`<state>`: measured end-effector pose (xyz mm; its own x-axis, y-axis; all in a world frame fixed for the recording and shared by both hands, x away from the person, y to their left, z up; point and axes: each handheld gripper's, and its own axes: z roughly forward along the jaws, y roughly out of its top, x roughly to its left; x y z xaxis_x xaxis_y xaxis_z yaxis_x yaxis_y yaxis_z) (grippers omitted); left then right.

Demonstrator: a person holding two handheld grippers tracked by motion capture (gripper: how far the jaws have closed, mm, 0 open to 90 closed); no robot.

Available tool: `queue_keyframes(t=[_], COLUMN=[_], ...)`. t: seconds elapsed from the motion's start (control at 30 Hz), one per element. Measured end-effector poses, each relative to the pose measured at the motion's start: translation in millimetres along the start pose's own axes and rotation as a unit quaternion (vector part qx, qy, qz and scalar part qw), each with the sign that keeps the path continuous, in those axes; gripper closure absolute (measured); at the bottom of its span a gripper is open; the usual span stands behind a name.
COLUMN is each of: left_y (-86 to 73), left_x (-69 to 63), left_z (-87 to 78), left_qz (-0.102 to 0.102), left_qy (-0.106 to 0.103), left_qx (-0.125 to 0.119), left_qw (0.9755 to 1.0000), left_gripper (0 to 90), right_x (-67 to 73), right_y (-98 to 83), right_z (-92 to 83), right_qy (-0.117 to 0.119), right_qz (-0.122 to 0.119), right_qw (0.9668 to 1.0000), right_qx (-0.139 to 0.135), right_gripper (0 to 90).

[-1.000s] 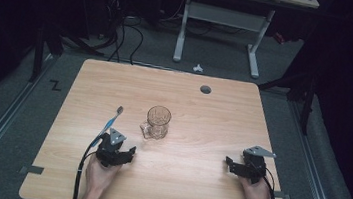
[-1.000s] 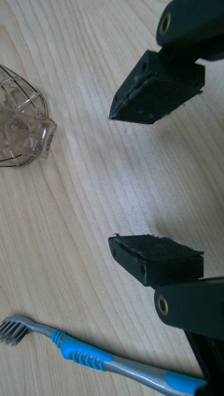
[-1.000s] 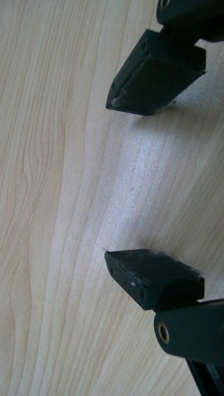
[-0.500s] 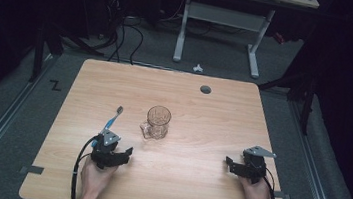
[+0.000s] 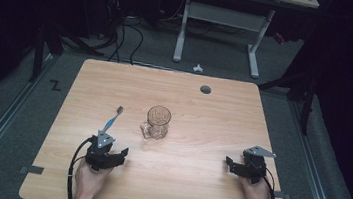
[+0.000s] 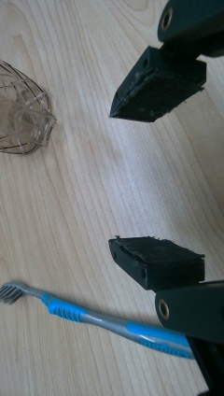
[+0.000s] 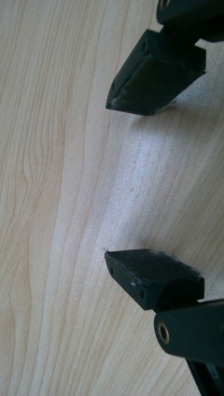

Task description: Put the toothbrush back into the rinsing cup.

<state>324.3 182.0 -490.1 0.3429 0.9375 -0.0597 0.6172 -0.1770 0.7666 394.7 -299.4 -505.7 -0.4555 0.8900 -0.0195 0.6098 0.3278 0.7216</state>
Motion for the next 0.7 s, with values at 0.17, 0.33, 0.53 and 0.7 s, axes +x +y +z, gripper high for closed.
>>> queue_keyframes(t=[0.17,0.33,0.53,0.7], left_y=[2.0,2.8,1.6,3.6], left_x=[2.9,5.2,12.9,22.4], left_z=[-2.2,-4.0,-10.9,-19.7], left_qz=[0.005,0.012,0.005,-0.001], left_qy=[0.004,0.008,0.018,0.031], left_qx=[0.012,0.020,0.023,0.019], left_qw=[0.9999,0.9997,0.9996,0.9994], left_gripper=[33.7,34.1,34.2,34.2], right_x=[0.0,0.0,0.0,0.0], right_y=[0.0,0.0,0.0,-0.1], right_z=[0.0,0.0,0.0,0.0], right_qy=[0.000,0.000,0.000,0.000], right_qz=[0.000,0.000,0.000,0.000], right_qw=[1.0000,1.0000,1.0000,1.0000], right_qx=[0.000,0.000,0.000,0.000], right_gripper=[22.9,22.9,22.9,22.9])
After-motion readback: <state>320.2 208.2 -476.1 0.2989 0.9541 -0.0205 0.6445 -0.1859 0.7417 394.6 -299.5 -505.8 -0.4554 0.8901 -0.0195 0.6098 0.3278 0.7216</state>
